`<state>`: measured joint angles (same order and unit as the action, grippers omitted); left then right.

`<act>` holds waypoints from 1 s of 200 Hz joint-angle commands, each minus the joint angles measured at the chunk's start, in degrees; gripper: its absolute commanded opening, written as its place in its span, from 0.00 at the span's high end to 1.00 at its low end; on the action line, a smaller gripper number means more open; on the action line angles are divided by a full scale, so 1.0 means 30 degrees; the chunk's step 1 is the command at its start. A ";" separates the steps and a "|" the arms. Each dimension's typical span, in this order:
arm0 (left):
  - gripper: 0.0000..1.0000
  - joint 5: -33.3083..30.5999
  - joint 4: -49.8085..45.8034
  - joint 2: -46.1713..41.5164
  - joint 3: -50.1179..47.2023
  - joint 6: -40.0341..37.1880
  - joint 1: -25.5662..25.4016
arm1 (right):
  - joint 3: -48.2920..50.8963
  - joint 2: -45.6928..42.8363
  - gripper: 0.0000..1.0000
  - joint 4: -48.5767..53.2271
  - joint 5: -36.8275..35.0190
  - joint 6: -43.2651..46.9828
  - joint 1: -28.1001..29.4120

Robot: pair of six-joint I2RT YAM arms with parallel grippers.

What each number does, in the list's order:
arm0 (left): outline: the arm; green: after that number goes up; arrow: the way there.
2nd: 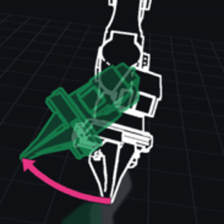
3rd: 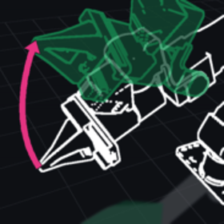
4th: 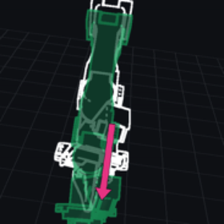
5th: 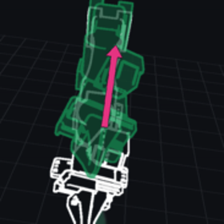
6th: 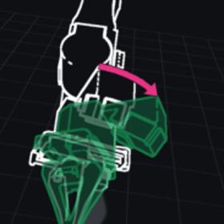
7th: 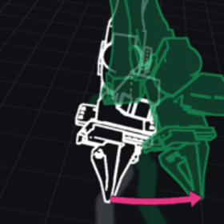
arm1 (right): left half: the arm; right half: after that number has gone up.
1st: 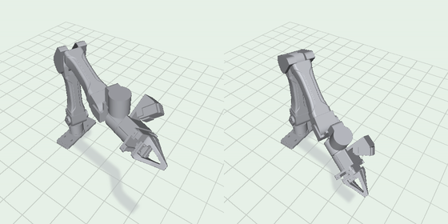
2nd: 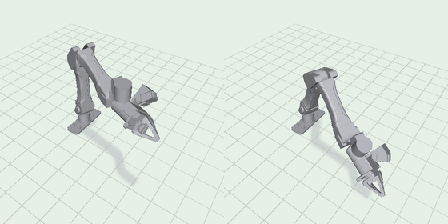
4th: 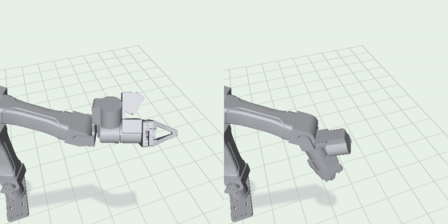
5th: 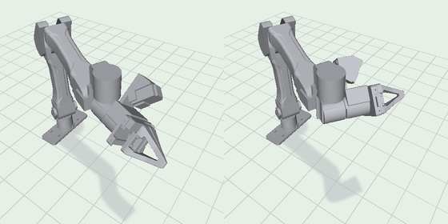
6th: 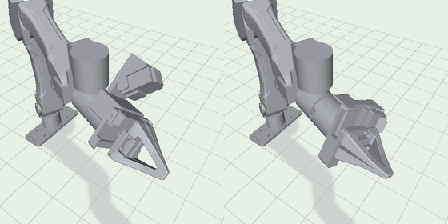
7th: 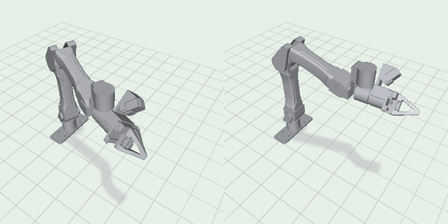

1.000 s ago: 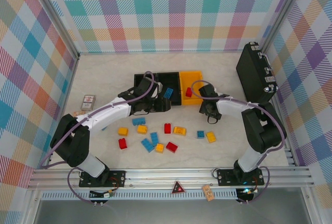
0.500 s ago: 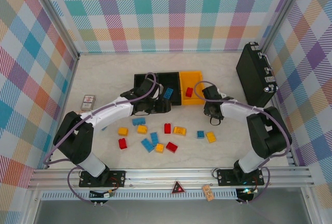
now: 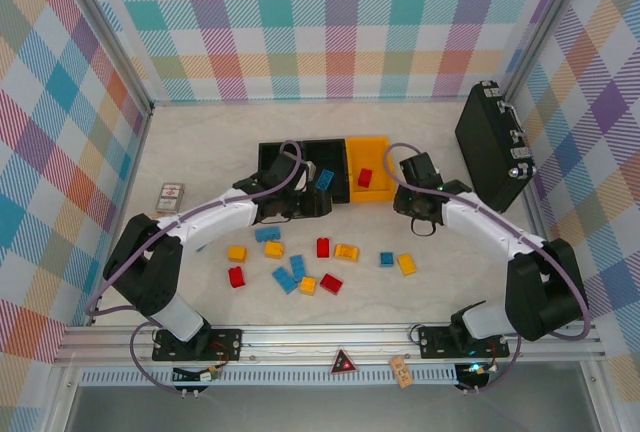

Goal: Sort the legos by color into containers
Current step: Pick up the lego from the middle-right of the table, then place the lego in the container.

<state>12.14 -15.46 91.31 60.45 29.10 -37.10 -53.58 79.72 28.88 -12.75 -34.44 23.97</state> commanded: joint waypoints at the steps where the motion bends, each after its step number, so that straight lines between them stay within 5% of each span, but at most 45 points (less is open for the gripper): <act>1: 0.45 0.0602 0.1113 -0.0529 -0.0524 0.0465 -0.0279 | -0.1224 0.0448 0.69 0.1028 0.1482 0.0463 0.0111; 93: 0.45 0.0523 0.1346 -0.0875 -0.1068 0.0700 -0.0264 | -0.5442 0.4679 0.68 0.2145 0.2806 0.0854 0.0742; 200: 0.45 0.0230 0.1389 -0.0963 -0.1543 0.0661 -0.0260 | -0.9228 0.8176 0.64 0.4370 0.1337 0.1336 0.0815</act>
<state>12.84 -12.01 90.15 56.95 30.63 -37.10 -78.28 102.35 39.07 -7.11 -31.81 25.96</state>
